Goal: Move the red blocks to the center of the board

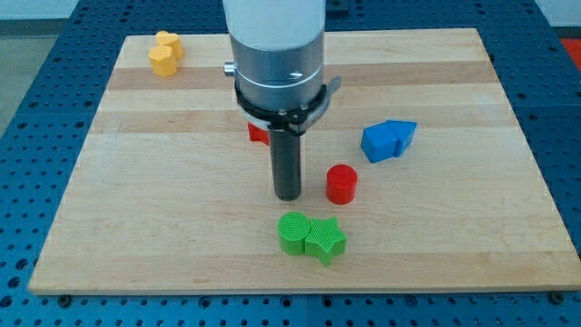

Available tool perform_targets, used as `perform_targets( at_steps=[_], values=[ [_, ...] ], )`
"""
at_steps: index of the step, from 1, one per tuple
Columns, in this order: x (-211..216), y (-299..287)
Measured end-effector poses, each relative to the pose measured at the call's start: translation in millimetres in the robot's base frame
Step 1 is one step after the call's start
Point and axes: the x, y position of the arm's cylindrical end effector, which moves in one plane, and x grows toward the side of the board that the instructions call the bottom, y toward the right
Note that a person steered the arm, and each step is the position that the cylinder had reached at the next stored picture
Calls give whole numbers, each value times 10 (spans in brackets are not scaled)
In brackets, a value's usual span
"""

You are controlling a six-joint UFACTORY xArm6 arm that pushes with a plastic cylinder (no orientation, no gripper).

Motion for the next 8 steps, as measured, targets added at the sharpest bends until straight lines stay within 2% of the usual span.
perform_targets(
  at_steps=[1, 4, 5, 7, 8],
  values=[
    [135, 112],
    [144, 1017],
    [140, 1123],
    [-153, 977],
    [-291, 723]
  ],
)
